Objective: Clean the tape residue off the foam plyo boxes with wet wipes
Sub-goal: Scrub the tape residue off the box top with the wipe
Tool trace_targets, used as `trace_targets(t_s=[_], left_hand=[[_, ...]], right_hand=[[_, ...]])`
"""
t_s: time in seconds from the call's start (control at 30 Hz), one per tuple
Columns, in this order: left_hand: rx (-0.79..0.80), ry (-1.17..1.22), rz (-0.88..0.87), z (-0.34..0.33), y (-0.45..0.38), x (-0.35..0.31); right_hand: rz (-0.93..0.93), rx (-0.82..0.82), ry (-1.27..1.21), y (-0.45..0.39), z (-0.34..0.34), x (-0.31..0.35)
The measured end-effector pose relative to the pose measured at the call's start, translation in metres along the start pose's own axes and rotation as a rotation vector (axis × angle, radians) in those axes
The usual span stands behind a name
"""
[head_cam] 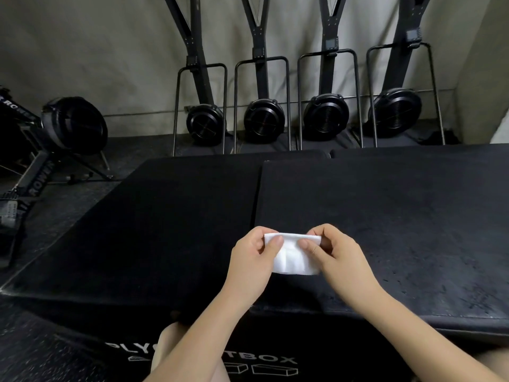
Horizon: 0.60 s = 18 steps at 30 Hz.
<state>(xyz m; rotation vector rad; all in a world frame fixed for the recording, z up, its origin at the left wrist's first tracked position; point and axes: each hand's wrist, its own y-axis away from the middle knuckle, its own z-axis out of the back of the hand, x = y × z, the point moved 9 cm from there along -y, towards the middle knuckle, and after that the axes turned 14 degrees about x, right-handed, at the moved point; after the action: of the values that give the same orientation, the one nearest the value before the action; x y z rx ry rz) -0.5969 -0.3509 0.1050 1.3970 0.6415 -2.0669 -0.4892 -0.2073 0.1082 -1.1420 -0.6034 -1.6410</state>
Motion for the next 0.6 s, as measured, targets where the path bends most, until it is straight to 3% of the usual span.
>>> trace_targets(t_s=[0.13, 0.27, 0.47, 0.6], left_hand=[[-0.055, 0.075, 0.005, 0.000, 0.008, 0.003], [-0.124, 0.057, 0.038, 0.005, 0.014, 0.013], [-0.121, -0.133, 0.061, 0.010, 0.039, 0.034], [-0.094, -0.386, -0.003, 0.005, 0.054, 0.049]], right_hand=[[-0.065, -0.056, -0.078, 0.005, -0.004, -0.001], [-0.119, 0.019, -0.094, 0.011, -0.021, -0.002], [0.028, 0.052, 0.203, 0.024, -0.050, -0.007], [0.062, 0.194, 0.346, 0.024, -0.089, -0.027]])
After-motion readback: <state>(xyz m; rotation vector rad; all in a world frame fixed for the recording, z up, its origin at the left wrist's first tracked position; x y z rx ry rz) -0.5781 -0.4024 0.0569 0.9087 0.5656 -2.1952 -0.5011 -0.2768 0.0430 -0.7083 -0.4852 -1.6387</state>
